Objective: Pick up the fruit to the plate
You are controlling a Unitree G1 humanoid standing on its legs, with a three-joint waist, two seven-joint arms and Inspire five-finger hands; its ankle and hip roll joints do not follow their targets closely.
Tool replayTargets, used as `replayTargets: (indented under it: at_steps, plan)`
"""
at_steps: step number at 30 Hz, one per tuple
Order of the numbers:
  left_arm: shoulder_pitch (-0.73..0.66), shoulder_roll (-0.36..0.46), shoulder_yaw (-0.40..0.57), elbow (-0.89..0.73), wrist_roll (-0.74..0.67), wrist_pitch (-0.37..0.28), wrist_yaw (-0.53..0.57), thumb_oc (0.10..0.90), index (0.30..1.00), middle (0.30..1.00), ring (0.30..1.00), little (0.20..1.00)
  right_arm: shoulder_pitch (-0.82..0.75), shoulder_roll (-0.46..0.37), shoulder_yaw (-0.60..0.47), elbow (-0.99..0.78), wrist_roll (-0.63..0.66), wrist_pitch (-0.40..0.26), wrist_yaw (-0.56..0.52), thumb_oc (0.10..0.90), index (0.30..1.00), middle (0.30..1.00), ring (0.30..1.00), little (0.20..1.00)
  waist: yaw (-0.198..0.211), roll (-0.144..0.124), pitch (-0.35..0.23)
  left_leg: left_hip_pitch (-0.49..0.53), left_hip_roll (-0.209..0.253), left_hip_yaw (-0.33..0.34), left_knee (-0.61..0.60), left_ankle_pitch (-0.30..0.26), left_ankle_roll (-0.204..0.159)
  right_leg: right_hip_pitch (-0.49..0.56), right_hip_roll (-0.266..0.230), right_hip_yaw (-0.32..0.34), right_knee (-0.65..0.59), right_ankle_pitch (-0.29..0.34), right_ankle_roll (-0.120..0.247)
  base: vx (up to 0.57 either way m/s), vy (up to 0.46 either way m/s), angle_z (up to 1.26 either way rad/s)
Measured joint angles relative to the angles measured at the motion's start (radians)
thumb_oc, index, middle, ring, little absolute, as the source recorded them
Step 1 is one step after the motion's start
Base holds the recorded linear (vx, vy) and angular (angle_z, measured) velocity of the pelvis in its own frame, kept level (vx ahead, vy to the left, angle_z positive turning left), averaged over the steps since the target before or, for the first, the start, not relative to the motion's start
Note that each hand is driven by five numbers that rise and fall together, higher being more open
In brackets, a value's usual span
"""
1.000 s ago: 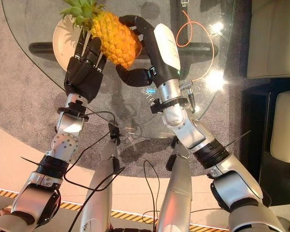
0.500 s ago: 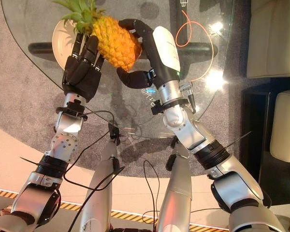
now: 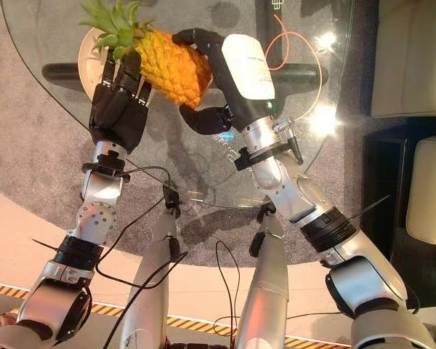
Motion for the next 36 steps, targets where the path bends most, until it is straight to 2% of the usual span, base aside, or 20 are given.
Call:
replayTargets:
  at_steps: [15, 21, 25, 26, 28, 29, 30, 36]
  plan:
    - [0.001, 0.0, 0.007, -0.039, -0.021, -0.026, 0.008, 0.8, 0.9, 0.9, 0.9, 0.9, -0.008, -0.042, 0.003, -0.057, -0.032, -0.036, 0.021, 0.1, 0.3, 0.3, 0.3, 0.2, 0.001, -0.001, 0.001, -0.003, 0.0, -0.001, -0.001, 0.0, 0.0, 0.0, 0.0, -0.002, -0.005, 0.0, 0.0, 0.0, 0.0, 0.0]
    - [0.001, 0.0, 0.006, -0.05, -0.047, -0.053, 0.029, 0.8, 0.9, 0.9, 0.9, 0.9, -0.01, -0.047, 0.01, -0.069, -0.033, -0.044, 0.03, 0.1, 0.3, 0.3, 0.3, 0.2, 0.0, -0.001, 0.001, -0.006, 0.0, -0.003, -0.001, 0.0, 0.0, -0.001, 0.0, -0.004, -0.005, 0.0, 0.0, 0.0, 0.0, 0.0]
    - [0.002, -0.001, 0.007, -0.069, -0.073, -0.103, 0.034, 0.8, 0.9, 0.9, 0.9, 0.9, -0.039, -0.048, 0.029, -0.079, -0.033, -0.044, 0.031, 0.1, 0.3, 0.3, 0.3, 0.2, 0.0, -0.002, 0.001, -0.021, 0.0, -0.003, -0.001, 0.0, 0.0, -0.016, 0.001, -0.004, -0.004, 0.001, 0.001, 0.0, 0.0, 0.0]
    - [0.002, -0.004, 0.007, -0.071, -0.081, -0.12, 0.034, 0.572, 0.705, 0.705, 0.705, 0.672, -0.04, -0.048, 0.033, -0.082, -0.033, -0.044, 0.032, 0.1, 0.3, 0.3, 0.3, 0.2, 0.001, -0.004, 0.002, -0.022, 0.0, -0.003, -0.001, 0.0, 0.0, -0.017, 0.0, -0.004, -0.005, 0.001, 0.001, 0.0, 0.0, 0.0]
    - [0.002, -0.005, 0.007, -0.074, -0.084, -0.139, 0.041, 0.44, 0.592, 0.592, 0.592, 0.54, -0.041, -0.048, 0.04, -0.088, -0.033, -0.046, 0.032, 0.1, 0.3, 0.3, 0.3, 0.2, 0.001, -0.008, 0.003, -0.022, 0.0, -0.004, -0.001, 0.0, 0.0, -0.017, 0.0, -0.005, -0.005, 0.001, 0.001, 0.0, 0.0, 0.0]
    - [0.002, -0.007, 0.008, -0.074, -0.089, -0.149, 0.045, 0.35, 0.514, 0.514, 0.514, 0.45, -0.041, -0.048, 0.042, -0.089, -0.033, -0.049, 0.034, 0.1, 0.3, 0.3, 0.3, 0.2, 0.001, -0.01, 0.003, -0.022, 0.0, -0.004, -0.001, 0.0, 0.0, -0.016, 0.0, -0.006, -0.005, 0.001, 0.001, 0.0, 0.0, 0.0]
    - [0.002, -0.016, 0.01, -0.074, -0.093, -0.163, 0.048, 0.1, 0.3, 0.3, 0.3, 0.2, -0.041, -0.048, 0.042, -0.089, -0.033, -0.056, 0.039, 0.1, 0.3, 0.3, 0.3, 0.2, 0.002, -0.01, 0.003, -0.022, 0.0, -0.005, -0.001, 0.0, 0.0, -0.016, 0.0, -0.006, -0.004, 0.001, 0.001, 0.0, 0.0, 0.0]
    - [0.001, -0.036, 0.03, -0.08, -0.088, -0.211, 0.069, 0.1, 0.3, 0.3, 0.3, 0.2, -0.045, -0.048, 0.046, -0.1, -0.047, -0.086, 0.062, 0.1, 0.3, 0.3, 0.3, 0.2, 0.002, -0.011, 0.003, -0.022, 0.0, -0.007, 0.003, 0.001, 0.0, -0.016, 0.0, -0.006, 0.001, 0.001, 0.001, 0.0, 0.0, 0.0]
